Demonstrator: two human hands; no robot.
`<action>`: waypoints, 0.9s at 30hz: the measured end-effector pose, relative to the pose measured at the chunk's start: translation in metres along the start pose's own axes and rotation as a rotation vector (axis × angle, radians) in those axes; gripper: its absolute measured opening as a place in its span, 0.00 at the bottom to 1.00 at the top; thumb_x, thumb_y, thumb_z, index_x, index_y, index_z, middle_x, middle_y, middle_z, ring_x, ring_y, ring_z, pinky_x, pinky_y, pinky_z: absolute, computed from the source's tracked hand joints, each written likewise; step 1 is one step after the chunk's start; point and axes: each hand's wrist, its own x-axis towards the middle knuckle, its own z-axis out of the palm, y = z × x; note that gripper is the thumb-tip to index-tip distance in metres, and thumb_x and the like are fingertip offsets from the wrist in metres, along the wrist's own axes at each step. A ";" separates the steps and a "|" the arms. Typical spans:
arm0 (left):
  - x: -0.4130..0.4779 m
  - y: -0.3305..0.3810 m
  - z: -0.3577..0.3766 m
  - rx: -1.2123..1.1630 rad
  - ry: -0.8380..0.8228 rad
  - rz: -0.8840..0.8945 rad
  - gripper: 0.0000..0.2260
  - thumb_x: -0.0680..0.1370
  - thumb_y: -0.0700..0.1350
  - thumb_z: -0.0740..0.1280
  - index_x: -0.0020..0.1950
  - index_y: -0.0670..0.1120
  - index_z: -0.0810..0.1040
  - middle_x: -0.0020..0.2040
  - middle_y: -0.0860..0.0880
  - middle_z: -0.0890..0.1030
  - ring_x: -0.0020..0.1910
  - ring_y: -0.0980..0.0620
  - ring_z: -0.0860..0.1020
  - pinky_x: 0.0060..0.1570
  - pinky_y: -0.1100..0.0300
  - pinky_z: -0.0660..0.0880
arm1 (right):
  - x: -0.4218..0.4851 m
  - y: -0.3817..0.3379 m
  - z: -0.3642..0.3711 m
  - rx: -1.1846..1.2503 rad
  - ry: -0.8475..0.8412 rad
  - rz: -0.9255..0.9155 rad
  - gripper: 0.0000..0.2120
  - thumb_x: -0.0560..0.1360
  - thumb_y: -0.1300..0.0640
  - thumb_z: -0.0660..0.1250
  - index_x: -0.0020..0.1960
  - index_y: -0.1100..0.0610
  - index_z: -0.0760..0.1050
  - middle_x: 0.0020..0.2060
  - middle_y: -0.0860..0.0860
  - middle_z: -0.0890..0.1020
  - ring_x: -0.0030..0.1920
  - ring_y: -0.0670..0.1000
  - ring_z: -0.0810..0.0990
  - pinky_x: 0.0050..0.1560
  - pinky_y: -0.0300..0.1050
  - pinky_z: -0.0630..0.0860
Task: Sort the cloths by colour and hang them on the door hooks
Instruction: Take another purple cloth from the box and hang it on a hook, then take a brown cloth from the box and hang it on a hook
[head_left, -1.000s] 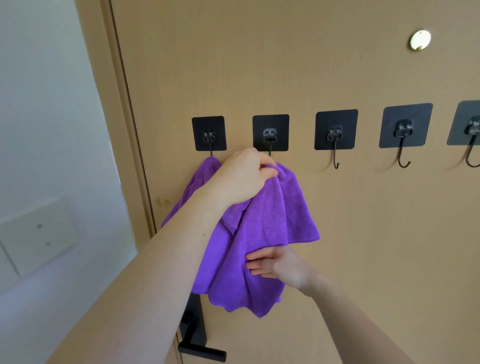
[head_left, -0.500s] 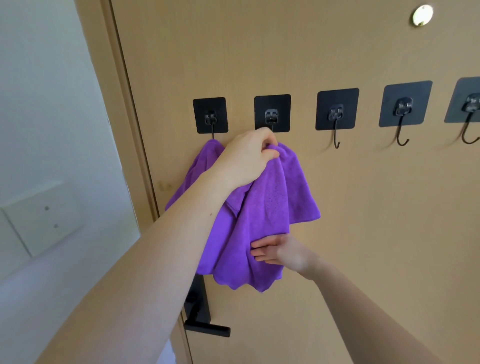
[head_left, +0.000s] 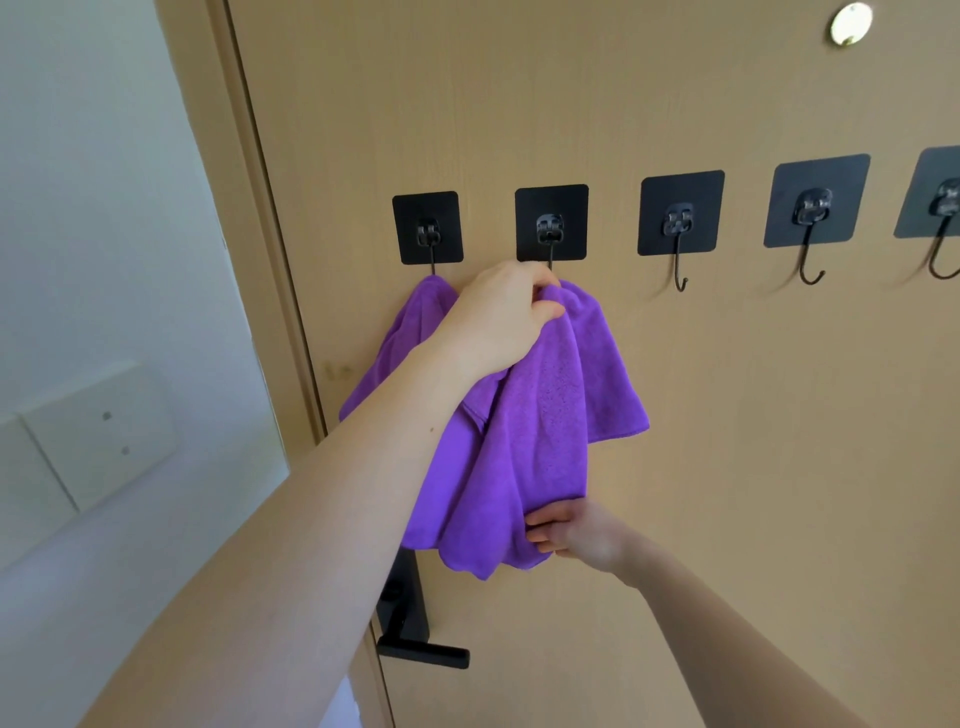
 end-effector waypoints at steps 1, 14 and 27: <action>-0.001 0.000 0.000 -0.001 0.001 0.004 0.09 0.82 0.45 0.66 0.59 0.46 0.82 0.48 0.52 0.76 0.47 0.53 0.73 0.50 0.58 0.68 | -0.001 -0.002 0.000 -0.030 0.006 0.002 0.16 0.78 0.68 0.62 0.63 0.60 0.81 0.49 0.52 0.86 0.48 0.49 0.83 0.41 0.29 0.76; -0.034 -0.009 -0.002 -0.019 0.142 0.033 0.15 0.81 0.44 0.68 0.68 0.51 0.77 0.54 0.57 0.72 0.49 0.60 0.73 0.57 0.57 0.75 | -0.060 -0.073 -0.013 -0.409 0.024 0.017 0.12 0.78 0.57 0.64 0.48 0.63 0.83 0.43 0.53 0.87 0.45 0.52 0.86 0.55 0.46 0.80; -0.125 -0.016 -0.021 -0.299 0.229 -0.200 0.04 0.79 0.48 0.71 0.52 0.53 0.84 0.41 0.61 0.83 0.40 0.63 0.80 0.52 0.58 0.78 | -0.102 -0.116 0.022 0.120 0.270 -0.313 0.07 0.80 0.62 0.67 0.46 0.60 0.82 0.36 0.52 0.87 0.41 0.51 0.87 0.50 0.44 0.84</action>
